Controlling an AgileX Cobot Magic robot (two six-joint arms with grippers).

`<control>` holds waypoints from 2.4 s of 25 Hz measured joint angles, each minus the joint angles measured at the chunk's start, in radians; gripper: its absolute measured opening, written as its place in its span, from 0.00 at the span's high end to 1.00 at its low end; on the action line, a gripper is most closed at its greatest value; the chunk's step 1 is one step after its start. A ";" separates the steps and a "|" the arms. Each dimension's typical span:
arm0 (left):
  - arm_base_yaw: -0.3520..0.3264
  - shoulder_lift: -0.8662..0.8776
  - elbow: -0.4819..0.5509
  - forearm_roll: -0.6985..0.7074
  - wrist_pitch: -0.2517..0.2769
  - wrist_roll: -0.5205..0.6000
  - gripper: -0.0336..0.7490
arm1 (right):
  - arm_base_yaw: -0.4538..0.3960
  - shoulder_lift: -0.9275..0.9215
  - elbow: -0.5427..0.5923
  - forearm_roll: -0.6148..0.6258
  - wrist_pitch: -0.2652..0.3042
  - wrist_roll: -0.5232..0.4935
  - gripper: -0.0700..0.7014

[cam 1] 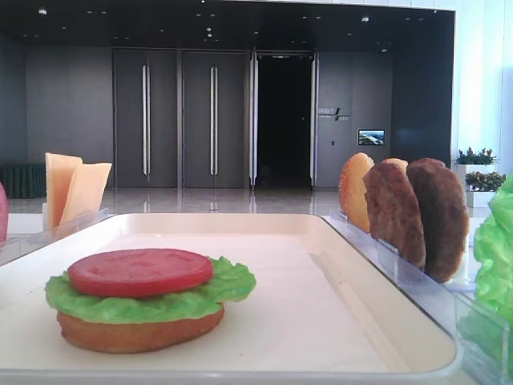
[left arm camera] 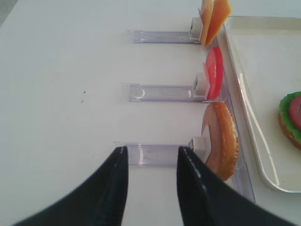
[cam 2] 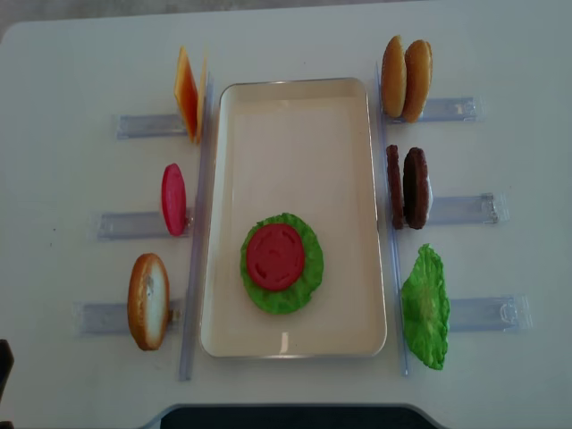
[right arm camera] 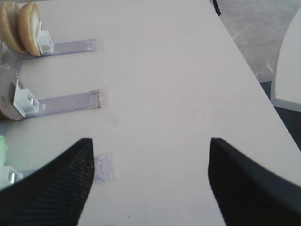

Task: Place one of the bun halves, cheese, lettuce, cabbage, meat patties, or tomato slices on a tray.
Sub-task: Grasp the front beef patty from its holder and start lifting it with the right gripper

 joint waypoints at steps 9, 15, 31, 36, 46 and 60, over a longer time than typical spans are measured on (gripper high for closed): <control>0.000 0.000 0.000 0.000 0.000 0.000 0.77 | 0.000 0.000 0.000 0.000 0.000 0.000 0.24; 0.000 0.000 0.000 0.000 0.000 0.000 0.85 | 0.000 0.000 0.000 0.000 0.000 0.000 0.24; 0.000 0.000 0.000 0.000 0.000 0.000 0.96 | 0.000 0.000 0.000 0.000 0.000 0.000 0.24; 0.000 0.000 0.000 0.000 0.000 0.000 0.96 | 0.000 0.000 0.000 0.000 0.000 0.000 0.24; 0.000 0.000 0.000 0.000 0.000 0.000 0.96 | 0.000 0.000 0.000 0.000 0.000 0.000 0.24; 0.000 0.000 0.000 0.000 0.000 0.000 0.96 | 0.000 0.176 -0.035 0.026 0.012 0.003 0.24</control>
